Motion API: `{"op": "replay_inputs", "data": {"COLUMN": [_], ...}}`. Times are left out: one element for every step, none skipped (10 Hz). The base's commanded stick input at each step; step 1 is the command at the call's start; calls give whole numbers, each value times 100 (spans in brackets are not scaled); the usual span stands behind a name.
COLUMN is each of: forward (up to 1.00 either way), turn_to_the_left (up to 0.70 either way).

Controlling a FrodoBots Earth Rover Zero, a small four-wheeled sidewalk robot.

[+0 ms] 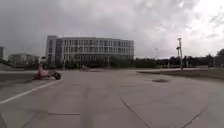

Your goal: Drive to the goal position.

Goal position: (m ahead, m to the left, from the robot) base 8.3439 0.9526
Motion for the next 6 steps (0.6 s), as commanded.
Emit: {"op": "replay_inputs", "data": {"forward": [70, 70, 70, 70, 70, 70], "turn_to_the_left": [-1, -1, -1, -1, -1, -1]}}
